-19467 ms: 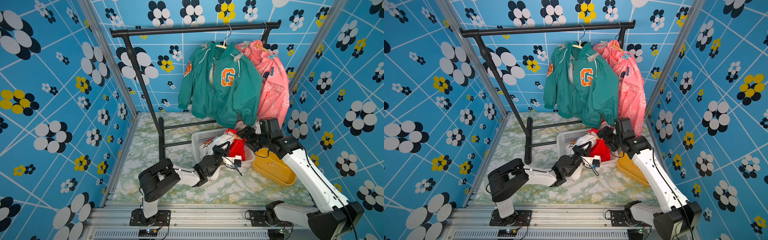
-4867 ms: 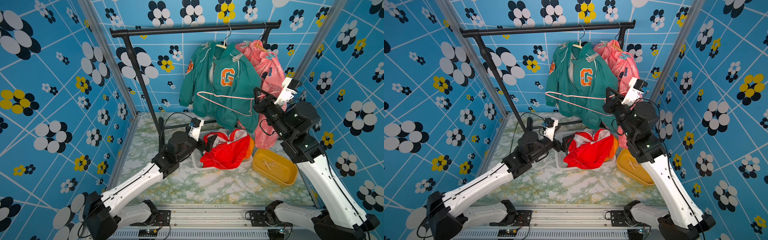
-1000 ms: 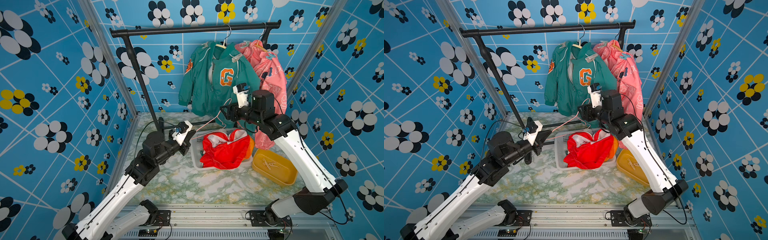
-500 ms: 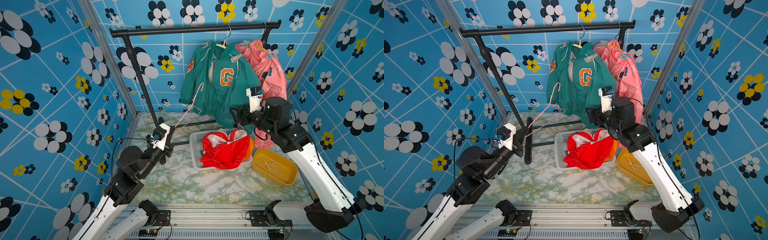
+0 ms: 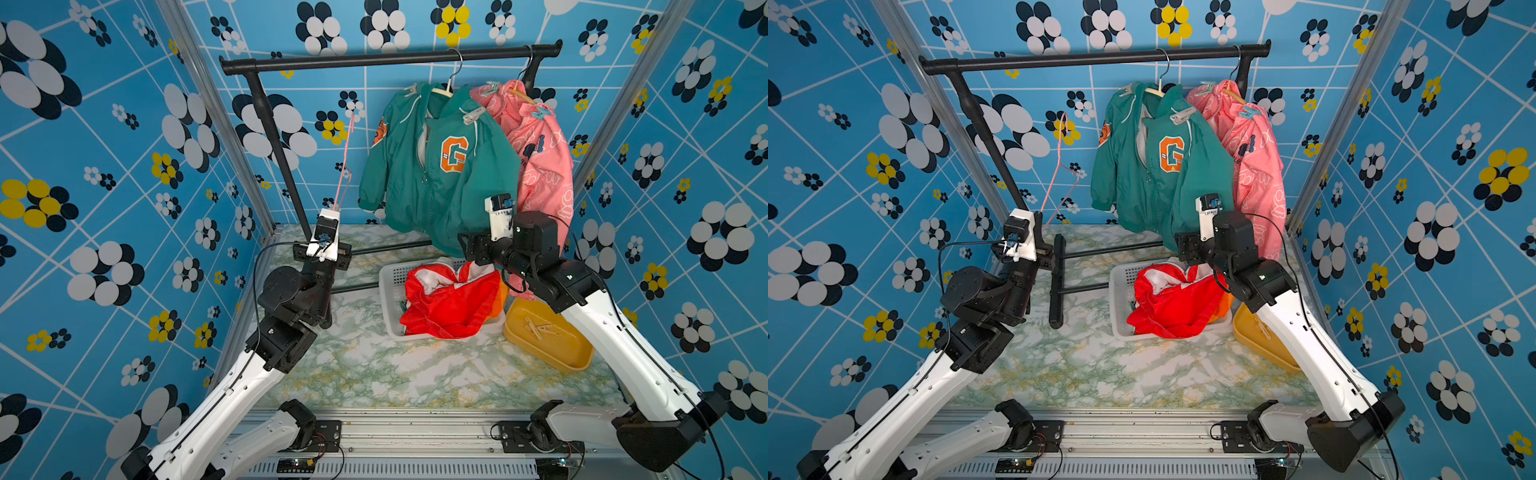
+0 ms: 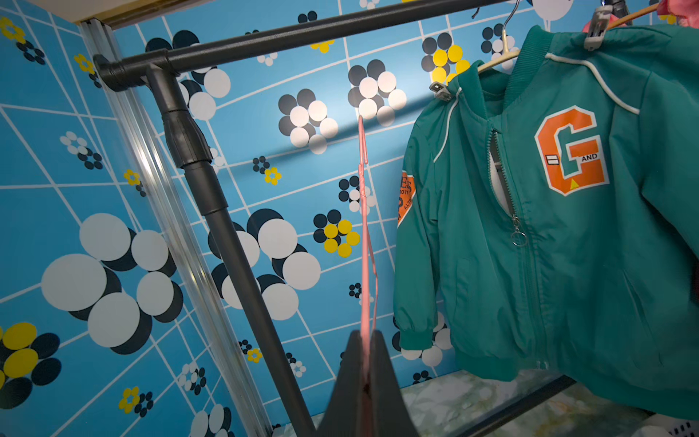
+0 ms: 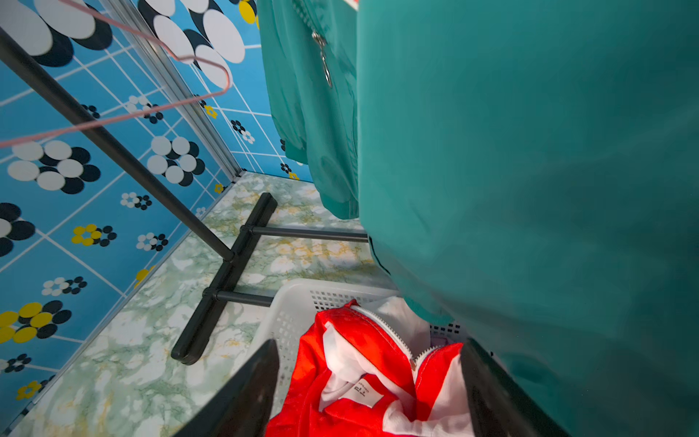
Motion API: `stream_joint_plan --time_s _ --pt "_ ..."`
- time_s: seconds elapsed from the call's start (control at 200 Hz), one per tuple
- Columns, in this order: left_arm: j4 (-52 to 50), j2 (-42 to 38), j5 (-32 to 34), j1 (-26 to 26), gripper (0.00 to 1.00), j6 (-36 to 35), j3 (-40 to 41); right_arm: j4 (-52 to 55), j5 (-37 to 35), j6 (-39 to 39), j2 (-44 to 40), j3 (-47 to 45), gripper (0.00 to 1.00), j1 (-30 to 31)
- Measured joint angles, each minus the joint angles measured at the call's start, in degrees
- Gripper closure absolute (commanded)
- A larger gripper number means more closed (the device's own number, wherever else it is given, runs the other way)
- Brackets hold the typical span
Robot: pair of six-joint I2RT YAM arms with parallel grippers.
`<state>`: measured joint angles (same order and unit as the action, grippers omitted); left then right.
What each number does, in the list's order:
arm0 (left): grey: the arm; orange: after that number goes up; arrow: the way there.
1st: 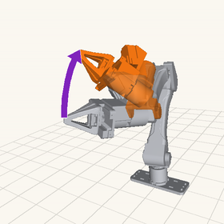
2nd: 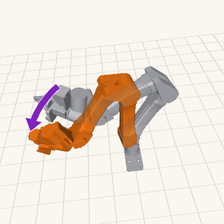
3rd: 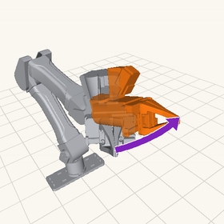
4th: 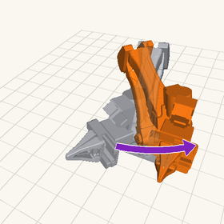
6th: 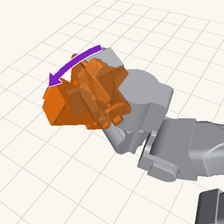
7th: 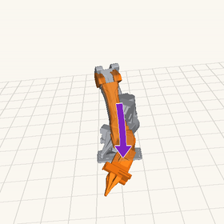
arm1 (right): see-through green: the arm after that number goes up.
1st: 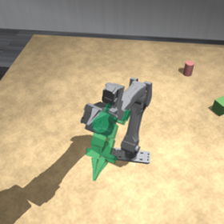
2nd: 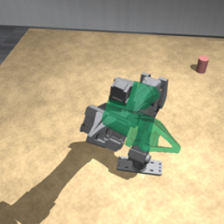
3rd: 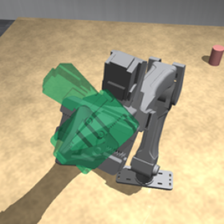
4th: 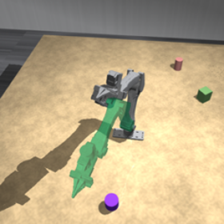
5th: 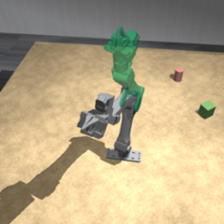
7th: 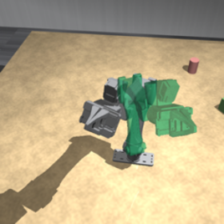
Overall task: Remove the clothespins securing jackets to the hanger
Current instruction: Place the hanger at the clothesline.
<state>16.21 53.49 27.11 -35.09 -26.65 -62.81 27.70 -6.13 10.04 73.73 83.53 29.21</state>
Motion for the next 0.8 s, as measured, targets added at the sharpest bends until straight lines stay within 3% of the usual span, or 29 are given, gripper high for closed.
stream_joint_plan --time_s 0.46,0.8 --pt "13.18 -0.68 3.06 1.14 1.00 -12.85 -6.21 -3.19 -2.12 2.80 -4.09 -9.64 0.23 -0.59" --pt "12.09 4.72 1.75 7.87 1.00 -9.81 -12.41 -5.70 -2.14 3.96 -7.08 -12.09 0.23 -0.66"
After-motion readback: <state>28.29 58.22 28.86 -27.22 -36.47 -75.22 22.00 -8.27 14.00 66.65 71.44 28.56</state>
